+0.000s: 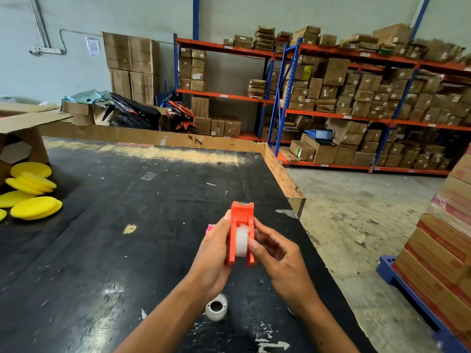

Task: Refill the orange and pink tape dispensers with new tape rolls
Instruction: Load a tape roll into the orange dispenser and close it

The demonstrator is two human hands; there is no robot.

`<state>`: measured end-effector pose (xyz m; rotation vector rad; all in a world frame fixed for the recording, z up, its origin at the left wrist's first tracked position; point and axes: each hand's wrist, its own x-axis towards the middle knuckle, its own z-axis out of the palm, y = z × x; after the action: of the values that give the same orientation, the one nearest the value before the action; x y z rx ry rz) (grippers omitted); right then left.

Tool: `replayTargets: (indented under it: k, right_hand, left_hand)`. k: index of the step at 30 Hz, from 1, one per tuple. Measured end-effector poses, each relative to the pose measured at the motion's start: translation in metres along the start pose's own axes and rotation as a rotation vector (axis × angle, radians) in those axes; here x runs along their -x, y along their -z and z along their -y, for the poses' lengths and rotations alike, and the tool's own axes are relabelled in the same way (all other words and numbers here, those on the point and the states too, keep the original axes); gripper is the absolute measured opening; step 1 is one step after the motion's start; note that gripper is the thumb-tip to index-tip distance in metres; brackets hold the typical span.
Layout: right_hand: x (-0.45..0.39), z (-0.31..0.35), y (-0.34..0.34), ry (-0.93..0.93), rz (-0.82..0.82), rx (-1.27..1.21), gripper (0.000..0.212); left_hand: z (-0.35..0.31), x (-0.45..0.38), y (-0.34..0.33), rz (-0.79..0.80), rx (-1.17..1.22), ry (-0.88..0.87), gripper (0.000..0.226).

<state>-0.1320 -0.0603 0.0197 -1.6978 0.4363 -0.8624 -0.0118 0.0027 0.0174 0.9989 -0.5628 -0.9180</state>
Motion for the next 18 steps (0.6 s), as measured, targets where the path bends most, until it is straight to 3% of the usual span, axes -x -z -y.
replayTargets:
  k: [3, 8, 14, 18]
  right_hand:
    - [0.004, 0.0, -0.008, 0.005, -0.01, -0.022, 0.032]
    - [0.003, -0.003, -0.021, 0.023, -0.076, -0.05, 0.041]
    - [-0.009, 0.011, -0.012, 0.052, 0.008, 0.215, 0.048]
    - [-0.018, 0.023, 0.002, 0.07, 0.038, 0.249, 0.028]
  left_hand:
    - [0.0, -0.001, -0.001, -0.004, 0.04, 0.01, 0.057]
    - [-0.004, -0.004, -0.001, -0.018, 0.026, -0.013, 0.061]
    - [-0.012, -0.009, 0.007, -0.036, 0.103, 0.011, 0.051]
    - [-0.013, -0.007, 0.01, -0.016, 0.08, -0.009, 0.038]
